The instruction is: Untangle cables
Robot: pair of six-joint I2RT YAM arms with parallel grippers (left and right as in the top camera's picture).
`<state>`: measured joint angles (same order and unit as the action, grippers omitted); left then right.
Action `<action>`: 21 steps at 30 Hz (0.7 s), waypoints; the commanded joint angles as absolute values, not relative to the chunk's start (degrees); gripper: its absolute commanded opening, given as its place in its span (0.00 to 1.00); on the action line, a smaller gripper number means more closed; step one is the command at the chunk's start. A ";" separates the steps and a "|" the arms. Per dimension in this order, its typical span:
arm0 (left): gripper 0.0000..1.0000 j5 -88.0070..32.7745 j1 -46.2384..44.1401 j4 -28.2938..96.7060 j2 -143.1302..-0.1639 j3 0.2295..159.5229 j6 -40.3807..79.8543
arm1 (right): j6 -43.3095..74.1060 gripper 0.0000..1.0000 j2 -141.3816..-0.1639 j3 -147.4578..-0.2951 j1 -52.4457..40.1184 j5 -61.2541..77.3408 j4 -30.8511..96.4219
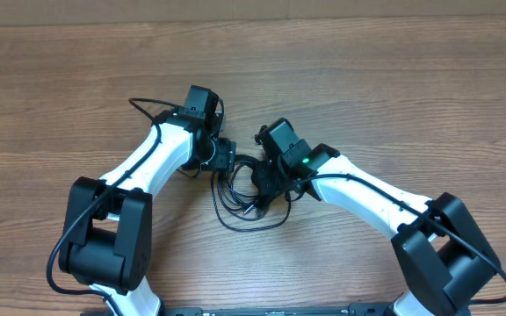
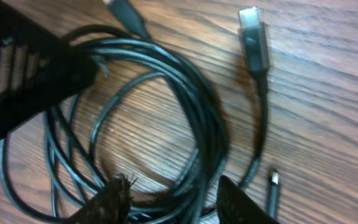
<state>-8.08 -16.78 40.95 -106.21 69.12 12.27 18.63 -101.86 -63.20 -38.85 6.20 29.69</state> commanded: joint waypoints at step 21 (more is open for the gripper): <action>0.36 -15.09 -17.41 36.07 -109.51 69.52 5.10 | 28.16 0.16 -106.54 -62.94 -39.31 6.07 33.36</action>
